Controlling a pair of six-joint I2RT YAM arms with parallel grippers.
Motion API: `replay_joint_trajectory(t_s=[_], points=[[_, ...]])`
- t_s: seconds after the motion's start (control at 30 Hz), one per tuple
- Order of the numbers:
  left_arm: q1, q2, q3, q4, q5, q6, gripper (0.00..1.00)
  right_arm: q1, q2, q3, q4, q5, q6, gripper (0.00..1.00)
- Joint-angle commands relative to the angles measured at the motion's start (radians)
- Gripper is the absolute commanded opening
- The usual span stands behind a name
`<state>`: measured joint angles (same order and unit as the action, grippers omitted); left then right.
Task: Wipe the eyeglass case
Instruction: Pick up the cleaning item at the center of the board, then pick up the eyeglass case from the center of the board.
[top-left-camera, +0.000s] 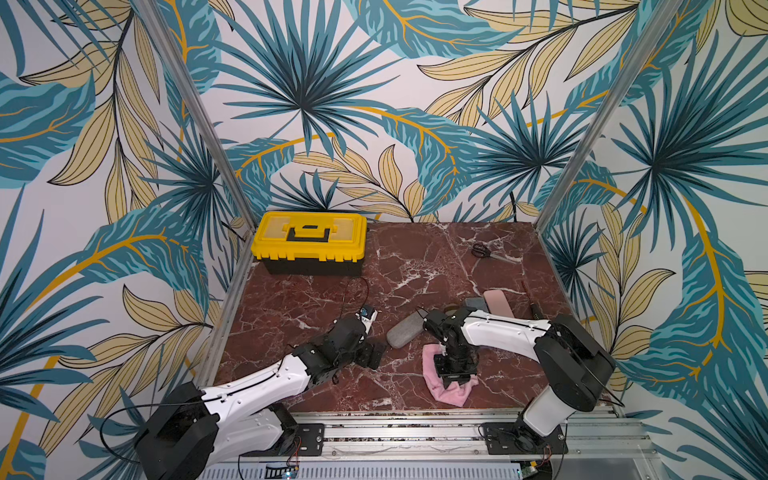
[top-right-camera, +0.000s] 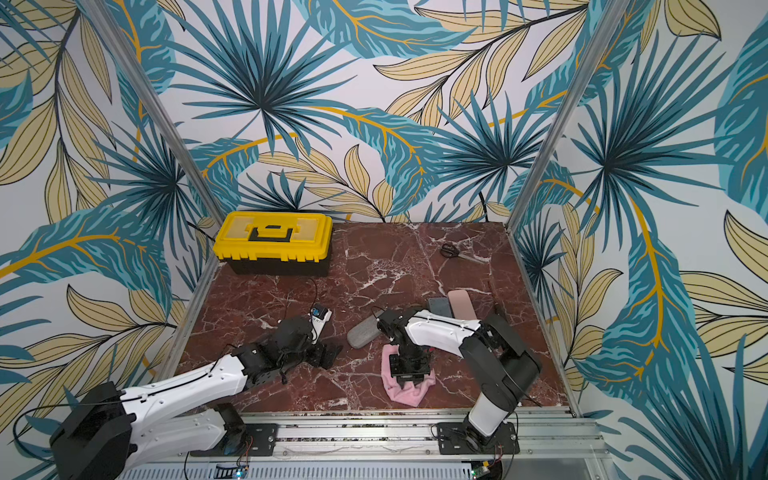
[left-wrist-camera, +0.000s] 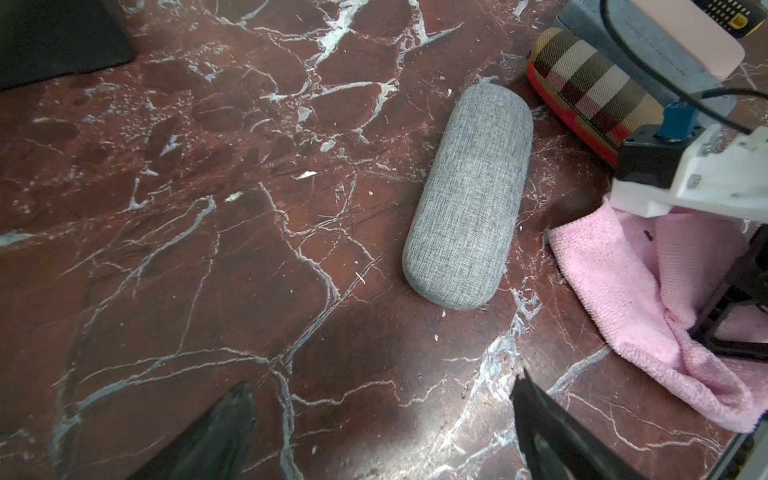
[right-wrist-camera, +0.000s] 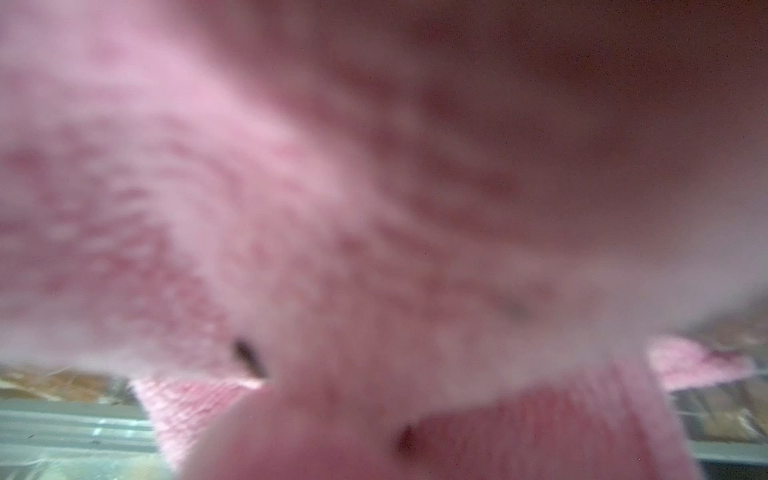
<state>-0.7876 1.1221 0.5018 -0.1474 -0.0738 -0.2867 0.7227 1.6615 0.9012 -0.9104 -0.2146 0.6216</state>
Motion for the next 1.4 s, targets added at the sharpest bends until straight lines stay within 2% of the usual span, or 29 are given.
replay_joint_trajectory(t_s=[0.0,0.1,0.2,0.37,0.67,0.93,1.2,1.37], points=[[-0.029,0.028,0.046,0.015,-0.025,0.062,1.0,-0.006,-0.046,-0.028,0.084,0.028,0.001,0.07],[-0.045,0.121,0.098,0.026,-0.033,0.131,1.0,-0.008,-0.151,0.065,-0.025,0.018,-0.028,0.0],[-0.045,0.236,0.168,0.015,-0.015,0.199,1.0,-0.043,-0.216,0.128,-0.095,0.032,-0.054,0.0],[-0.044,0.393,0.278,0.005,-0.013,0.295,1.0,-0.122,-0.226,0.141,-0.123,0.059,-0.08,0.0],[0.001,0.555,0.389,0.006,0.079,0.404,1.0,-0.173,-0.24,0.157,-0.131,0.097,-0.093,0.0],[0.023,0.651,0.452,0.043,0.172,0.429,1.0,-0.193,-0.244,0.147,-0.121,0.1,-0.095,0.0],[0.024,0.594,0.387,0.083,0.16,0.414,0.86,-0.197,-0.229,0.171,-0.131,0.147,-0.083,0.0],[0.025,0.526,0.327,0.079,0.135,0.38,0.69,-0.164,-0.168,0.24,-0.106,0.174,-0.056,0.0]])
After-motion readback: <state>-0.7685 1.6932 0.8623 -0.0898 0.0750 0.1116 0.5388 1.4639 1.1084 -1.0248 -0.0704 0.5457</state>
